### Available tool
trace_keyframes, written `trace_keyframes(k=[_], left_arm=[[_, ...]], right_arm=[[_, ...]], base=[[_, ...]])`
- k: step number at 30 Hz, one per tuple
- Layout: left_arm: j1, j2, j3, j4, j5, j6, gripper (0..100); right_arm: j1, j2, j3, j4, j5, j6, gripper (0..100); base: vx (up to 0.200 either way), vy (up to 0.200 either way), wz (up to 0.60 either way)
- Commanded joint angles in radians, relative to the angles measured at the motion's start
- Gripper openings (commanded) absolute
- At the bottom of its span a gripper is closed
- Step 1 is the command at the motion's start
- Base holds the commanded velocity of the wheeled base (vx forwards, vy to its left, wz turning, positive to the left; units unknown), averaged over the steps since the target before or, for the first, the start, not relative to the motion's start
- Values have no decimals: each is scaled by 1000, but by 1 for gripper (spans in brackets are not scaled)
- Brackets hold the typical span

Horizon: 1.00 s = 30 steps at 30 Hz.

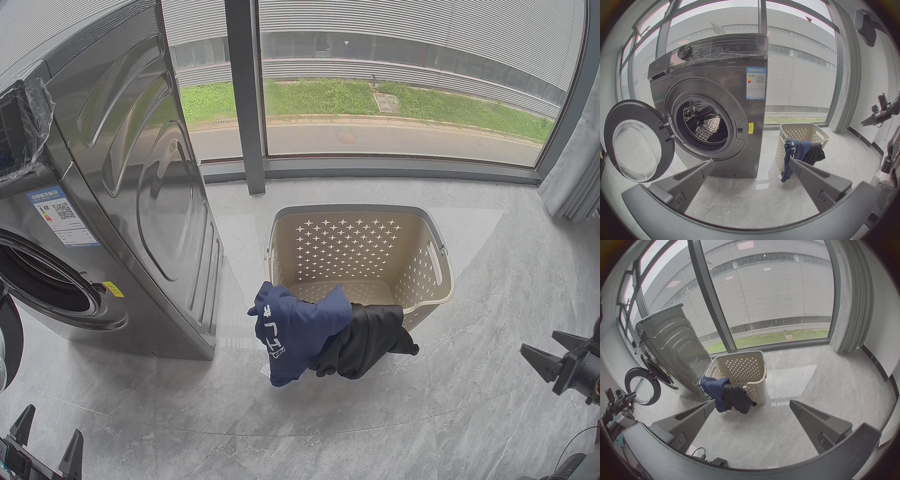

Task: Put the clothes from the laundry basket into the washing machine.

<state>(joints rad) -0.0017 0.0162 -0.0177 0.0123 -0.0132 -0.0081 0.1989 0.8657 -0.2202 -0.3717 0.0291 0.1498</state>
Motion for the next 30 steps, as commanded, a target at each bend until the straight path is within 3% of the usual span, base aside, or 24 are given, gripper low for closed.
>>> trace_keyframes(k=[1, 12, 21, 30], left_arm=[[0, -7, 13, 0, 1, -1, 100], [0, -7, 13, 0, 1, -1, 100], [0, -7, 13, 0, 1, -3, 100], [0, -7, 13, 0, 1, -4, 100]], right_arm=[[128, 544, -51, -220, -41, 80, 100], [188, 730, -169, -222, -80, 103, 100], [269, 869, -289, -222, -129, 198, 100], [306, 1018, -424, -222, -161, 240, 100]], base=[[0, 0, 0], [0, 0, 0], [0, 0, 0], [0, 0, 0]])
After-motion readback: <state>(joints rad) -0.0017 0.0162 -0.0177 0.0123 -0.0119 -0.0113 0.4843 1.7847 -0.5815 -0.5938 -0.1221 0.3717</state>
